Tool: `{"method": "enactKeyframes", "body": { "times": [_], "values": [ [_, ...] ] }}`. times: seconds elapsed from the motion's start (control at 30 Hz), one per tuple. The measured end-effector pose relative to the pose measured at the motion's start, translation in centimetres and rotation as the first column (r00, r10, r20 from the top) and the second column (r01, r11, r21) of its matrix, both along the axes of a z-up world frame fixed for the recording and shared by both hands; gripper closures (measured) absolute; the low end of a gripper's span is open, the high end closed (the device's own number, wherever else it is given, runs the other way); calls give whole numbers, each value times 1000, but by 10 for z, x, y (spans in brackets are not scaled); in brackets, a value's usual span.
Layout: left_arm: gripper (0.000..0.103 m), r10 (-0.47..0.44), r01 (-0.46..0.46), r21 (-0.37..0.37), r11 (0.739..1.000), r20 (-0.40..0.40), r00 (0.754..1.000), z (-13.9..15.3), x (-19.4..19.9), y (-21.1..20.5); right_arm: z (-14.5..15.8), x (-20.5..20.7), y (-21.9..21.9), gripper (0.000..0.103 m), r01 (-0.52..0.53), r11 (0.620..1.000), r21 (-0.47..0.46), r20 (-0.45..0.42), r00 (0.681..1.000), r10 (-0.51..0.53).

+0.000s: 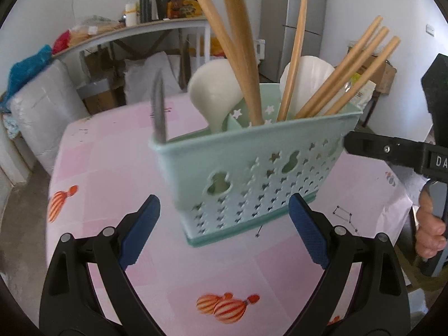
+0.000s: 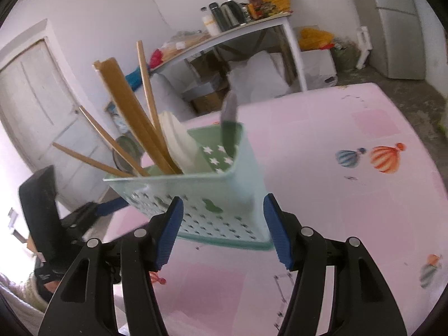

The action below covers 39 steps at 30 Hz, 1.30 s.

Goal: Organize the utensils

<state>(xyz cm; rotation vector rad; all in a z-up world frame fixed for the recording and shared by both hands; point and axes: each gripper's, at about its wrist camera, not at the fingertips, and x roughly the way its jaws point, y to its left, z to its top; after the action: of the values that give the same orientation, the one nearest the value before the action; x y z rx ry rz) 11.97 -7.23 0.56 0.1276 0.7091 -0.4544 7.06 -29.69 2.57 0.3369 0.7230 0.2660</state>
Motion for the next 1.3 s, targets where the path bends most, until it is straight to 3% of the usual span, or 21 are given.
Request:
{"method": "enactKeyframes", "body": {
  "times": [0.1, 0.23, 0.43, 0.57, 0.73, 0.83, 1.03, 1.3],
  "values": [
    [13, 11, -12, 24, 1000, 8, 1000, 1, -19, 8, 5, -22, -3, 44, 42, 999, -35, 6, 999, -41],
    [10, 62, -63, 53, 997, 16, 998, 5, -47, 17, 9, -50, 9, 30, 121, 985, -119, 2, 993, -122],
    [9, 190, -192, 43, 980, 60, 980, 23, -68, 27, 8, -74, 39, 14, 265, 923, -280, 9, 962, -274],
    [9, 224, -230, 54, 972, 98, 970, 32, -74, 28, 13, -77, 45, 11, 317, 890, -329, 47, 946, -319],
    [9, 304, -308, 27, 951, 87, 949, 41, -67, 32, 17, -78, 45, 8, 355, 856, -376, 73, 932, -354],
    [9, 347, -350, 19, 937, 84, 934, 42, -65, 36, 19, -77, 46, 7, 361, 849, -386, 74, 930, -361],
    [9, 447, -461, 88, 883, 141, 883, 40, -60, 40, 19, -74, 44, 7, 373, 837, -400, 70, 923, -378],
    [9, 504, -522, 104, 847, 154, 850, 41, -57, 50, 14, -69, 43, 7, 367, 835, -410, 50, 923, -381]
  ]
}}
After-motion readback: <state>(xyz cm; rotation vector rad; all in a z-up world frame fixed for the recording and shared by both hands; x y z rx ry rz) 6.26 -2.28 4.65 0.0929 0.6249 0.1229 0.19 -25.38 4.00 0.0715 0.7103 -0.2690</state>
